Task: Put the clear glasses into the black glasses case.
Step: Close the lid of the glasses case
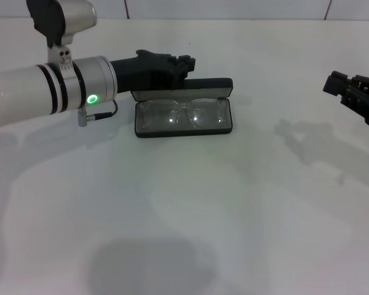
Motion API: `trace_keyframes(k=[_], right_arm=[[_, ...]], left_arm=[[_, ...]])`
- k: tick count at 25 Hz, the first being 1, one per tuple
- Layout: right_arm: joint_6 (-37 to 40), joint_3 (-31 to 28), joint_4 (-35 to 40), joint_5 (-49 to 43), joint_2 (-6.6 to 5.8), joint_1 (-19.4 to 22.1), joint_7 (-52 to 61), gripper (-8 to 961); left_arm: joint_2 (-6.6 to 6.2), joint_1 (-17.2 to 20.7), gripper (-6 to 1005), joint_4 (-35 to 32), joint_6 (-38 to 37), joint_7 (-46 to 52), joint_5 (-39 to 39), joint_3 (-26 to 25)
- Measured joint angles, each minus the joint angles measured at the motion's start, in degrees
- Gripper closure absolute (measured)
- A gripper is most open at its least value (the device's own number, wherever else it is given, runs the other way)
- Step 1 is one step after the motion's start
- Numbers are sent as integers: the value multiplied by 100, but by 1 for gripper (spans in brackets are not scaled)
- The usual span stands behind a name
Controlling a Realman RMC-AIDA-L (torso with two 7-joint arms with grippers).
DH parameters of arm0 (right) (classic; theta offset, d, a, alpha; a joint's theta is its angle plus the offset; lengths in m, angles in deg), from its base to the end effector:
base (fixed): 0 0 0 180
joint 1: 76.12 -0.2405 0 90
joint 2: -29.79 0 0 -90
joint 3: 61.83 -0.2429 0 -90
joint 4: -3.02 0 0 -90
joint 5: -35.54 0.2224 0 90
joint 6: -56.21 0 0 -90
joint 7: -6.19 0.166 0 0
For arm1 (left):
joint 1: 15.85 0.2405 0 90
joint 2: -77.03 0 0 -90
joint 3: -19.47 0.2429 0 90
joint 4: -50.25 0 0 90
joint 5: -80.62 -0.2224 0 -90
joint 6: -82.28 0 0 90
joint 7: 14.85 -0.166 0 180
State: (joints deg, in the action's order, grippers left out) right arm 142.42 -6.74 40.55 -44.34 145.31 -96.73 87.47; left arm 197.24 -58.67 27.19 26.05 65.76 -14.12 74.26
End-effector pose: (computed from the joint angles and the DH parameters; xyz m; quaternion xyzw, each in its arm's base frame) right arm 0.2502 0.3386 0.0284 -0.8598 0.2572 0.3953 0.1957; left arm -0.2063 0.4249 -0.0706 -0.8994 -0.2836 -0.2337 0.2366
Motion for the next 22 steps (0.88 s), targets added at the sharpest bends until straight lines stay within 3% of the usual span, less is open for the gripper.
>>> trace_keyframes(k=[22], right_arm=[[-87,74,-337,-72,-12,-332,-17,766]], left_arm=[[23,270,914,479,47,-18,-14,95]])
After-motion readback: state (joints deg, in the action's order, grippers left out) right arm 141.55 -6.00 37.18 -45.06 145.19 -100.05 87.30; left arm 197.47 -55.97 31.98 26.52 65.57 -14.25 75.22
